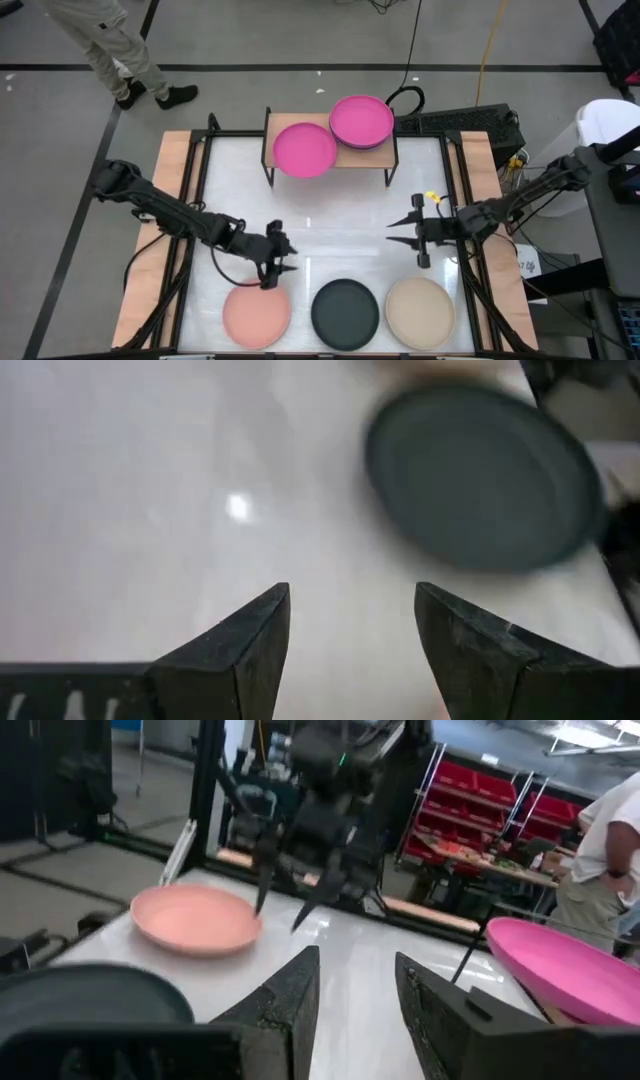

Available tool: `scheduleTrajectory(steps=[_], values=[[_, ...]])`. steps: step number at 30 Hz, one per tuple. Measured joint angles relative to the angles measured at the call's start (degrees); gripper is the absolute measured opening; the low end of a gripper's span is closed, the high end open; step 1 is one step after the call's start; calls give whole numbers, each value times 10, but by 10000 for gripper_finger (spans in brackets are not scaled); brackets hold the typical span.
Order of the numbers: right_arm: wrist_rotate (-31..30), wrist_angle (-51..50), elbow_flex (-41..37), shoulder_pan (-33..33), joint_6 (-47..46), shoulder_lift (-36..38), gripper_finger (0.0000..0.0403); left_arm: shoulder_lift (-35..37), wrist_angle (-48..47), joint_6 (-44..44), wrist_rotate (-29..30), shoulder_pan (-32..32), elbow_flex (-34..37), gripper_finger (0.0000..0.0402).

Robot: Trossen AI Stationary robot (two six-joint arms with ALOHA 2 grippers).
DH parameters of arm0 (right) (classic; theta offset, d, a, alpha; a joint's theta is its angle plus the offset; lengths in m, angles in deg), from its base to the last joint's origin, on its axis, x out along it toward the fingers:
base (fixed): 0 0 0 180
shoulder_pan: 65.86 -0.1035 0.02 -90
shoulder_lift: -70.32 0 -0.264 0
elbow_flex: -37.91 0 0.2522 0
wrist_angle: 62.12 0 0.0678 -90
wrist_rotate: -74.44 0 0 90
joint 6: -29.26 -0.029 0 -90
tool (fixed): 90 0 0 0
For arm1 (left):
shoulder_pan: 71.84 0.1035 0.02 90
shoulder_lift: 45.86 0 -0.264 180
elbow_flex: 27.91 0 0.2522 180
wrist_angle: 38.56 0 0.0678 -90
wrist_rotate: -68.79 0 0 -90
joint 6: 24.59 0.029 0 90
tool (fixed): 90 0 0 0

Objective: Place and stack plates onto a shelf
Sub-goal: Stack the light pink plate on top of the pink plate on the shelf

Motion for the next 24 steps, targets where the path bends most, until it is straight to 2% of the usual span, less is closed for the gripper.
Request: scheduleTrajectory(steps=[3, 7, 15, 24], values=[[1, 3, -5, 0, -1, 18, 114, -12, -21, -36, -53, -9, 0, 218], [4, 5, -5, 0, -1, 26, 114, -29, -60, -48, -90, -22, 0, 218], [5, 5, -5, 0, -19, 25, 114, -48, -146, -65, -115, -32, 0, 218], [6, -2, -5, 0, -29, 25, 114, -79, -181, -62, -128, -35, 0, 218]])
